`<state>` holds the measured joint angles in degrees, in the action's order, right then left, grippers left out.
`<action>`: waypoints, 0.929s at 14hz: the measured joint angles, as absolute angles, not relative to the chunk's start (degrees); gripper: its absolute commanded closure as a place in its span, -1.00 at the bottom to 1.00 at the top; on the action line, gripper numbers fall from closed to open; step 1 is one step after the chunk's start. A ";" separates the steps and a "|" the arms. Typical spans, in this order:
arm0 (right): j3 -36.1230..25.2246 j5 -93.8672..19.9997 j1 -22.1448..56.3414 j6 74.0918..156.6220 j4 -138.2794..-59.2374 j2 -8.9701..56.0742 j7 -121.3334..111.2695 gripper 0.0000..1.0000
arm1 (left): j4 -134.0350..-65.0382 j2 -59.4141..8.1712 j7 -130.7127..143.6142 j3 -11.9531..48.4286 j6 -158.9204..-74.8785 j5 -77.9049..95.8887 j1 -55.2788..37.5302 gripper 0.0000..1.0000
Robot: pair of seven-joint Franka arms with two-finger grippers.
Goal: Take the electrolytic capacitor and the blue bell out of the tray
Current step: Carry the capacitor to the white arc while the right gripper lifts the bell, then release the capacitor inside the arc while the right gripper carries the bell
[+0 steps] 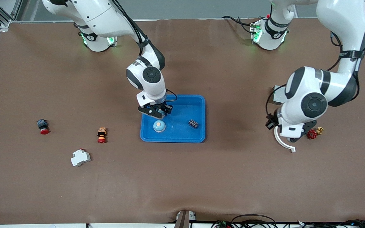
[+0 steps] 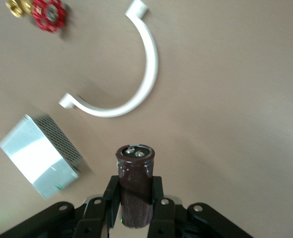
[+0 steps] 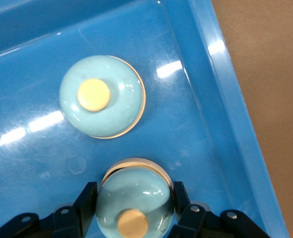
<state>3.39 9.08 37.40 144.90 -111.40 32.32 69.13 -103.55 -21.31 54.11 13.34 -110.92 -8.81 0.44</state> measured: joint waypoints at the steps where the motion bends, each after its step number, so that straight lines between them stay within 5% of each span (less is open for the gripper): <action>1: 3.39 9.08 37.40 142.55 -110.26 32.25 69.13 1.00 | -104.24 -21.31 52.70 13.34 -110.98 -9.48 1.54 1.00; 4: 3.34 9.09 37.36 128.48 -102.81 30.16 68.24 1.00 | -105.17 -21.37 50.04 13.35 -112.23 -12.36 3.70 1.00; 7: 2.95 9.03 35.56 123.31 -100.05 24.59 61.33 1.00 | -105.86 -22.79 47.84 13.33 -116.55 -15.41 6.57 1.00; 13: 2.33 8.84 20.10 123.56 -113.27 9.69 33.41 1.00 | -106.28 -30.38 47.21 13.31 -126.12 -19.03 11.68 1.00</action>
<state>2.33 8.84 20.10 123.56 -113.27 9.69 33.41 -106.28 -30.38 47.21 13.31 -126.12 -19.03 11.68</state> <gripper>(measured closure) 0.335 0.705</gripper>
